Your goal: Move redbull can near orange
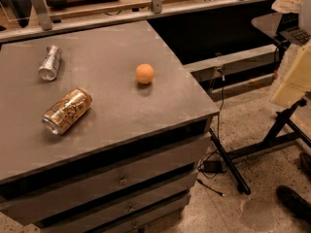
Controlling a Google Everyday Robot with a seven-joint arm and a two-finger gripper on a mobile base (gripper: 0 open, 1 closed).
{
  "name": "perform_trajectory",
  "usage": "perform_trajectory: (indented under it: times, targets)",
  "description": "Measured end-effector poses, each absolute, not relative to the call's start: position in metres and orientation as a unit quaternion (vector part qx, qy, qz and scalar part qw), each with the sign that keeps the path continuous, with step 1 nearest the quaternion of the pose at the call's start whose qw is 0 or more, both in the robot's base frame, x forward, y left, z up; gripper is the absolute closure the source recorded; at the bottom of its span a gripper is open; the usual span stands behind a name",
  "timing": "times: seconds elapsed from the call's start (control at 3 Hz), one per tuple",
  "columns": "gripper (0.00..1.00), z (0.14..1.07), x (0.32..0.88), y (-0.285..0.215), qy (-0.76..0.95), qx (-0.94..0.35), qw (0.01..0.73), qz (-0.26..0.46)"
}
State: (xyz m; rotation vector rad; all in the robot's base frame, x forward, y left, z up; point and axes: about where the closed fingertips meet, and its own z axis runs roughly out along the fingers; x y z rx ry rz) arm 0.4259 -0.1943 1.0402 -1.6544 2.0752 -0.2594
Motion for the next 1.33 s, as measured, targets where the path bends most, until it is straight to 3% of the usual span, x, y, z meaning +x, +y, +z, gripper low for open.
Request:
perform_trajectory:
  times: [0.67, 1.33]
  targets:
    - [0.0, 1.045, 0.431, -0.187, 0.76, -0.592, 0.258, -0.074]
    - [0.0, 1.047, 0.472, -0.15, 0.768, -0.533, 0.354, 0.024]
